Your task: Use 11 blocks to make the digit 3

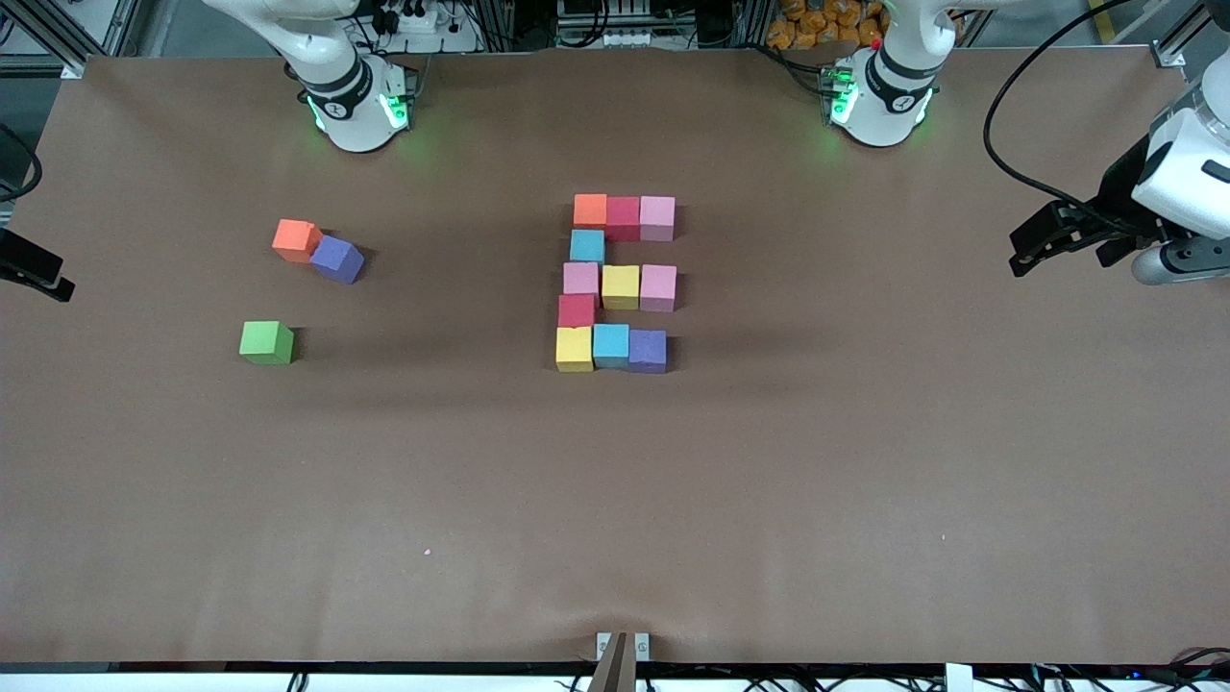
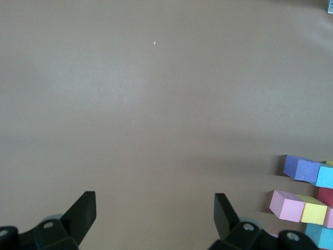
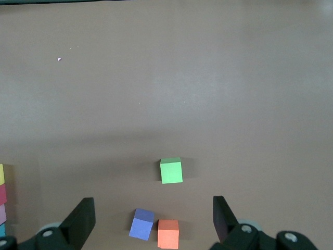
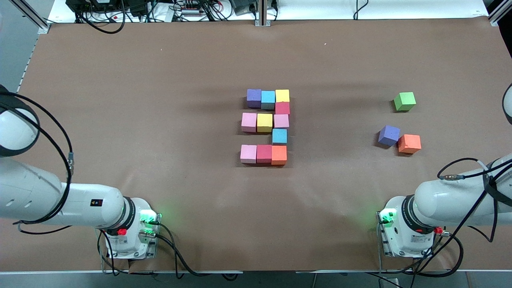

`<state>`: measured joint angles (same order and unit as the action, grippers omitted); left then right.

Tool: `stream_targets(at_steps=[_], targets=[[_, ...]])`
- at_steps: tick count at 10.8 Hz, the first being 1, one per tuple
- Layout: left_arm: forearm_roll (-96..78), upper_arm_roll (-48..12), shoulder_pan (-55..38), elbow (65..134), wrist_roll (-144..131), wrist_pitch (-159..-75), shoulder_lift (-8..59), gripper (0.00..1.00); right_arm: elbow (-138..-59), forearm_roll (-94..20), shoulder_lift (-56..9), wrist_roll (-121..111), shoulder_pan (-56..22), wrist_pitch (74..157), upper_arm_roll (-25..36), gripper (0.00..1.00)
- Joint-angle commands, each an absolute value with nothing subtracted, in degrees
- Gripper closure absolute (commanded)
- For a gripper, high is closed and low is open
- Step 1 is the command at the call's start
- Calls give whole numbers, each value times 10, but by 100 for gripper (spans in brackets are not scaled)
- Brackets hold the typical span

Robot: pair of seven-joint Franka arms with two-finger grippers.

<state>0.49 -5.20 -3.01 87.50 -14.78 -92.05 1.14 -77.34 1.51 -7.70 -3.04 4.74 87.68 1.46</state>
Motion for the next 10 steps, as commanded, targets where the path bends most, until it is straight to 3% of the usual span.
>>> stream_targets(at_steps=[1, 10], targets=[[0, -52, -31, 867, -153, -914, 8, 0, -776, 18, -76, -25, 47, 854, 14, 0], [-4, -51, -28, 850, -155, -901, 7, 0, -773, 16, -77, -24, 51, 859, 14, 0]])
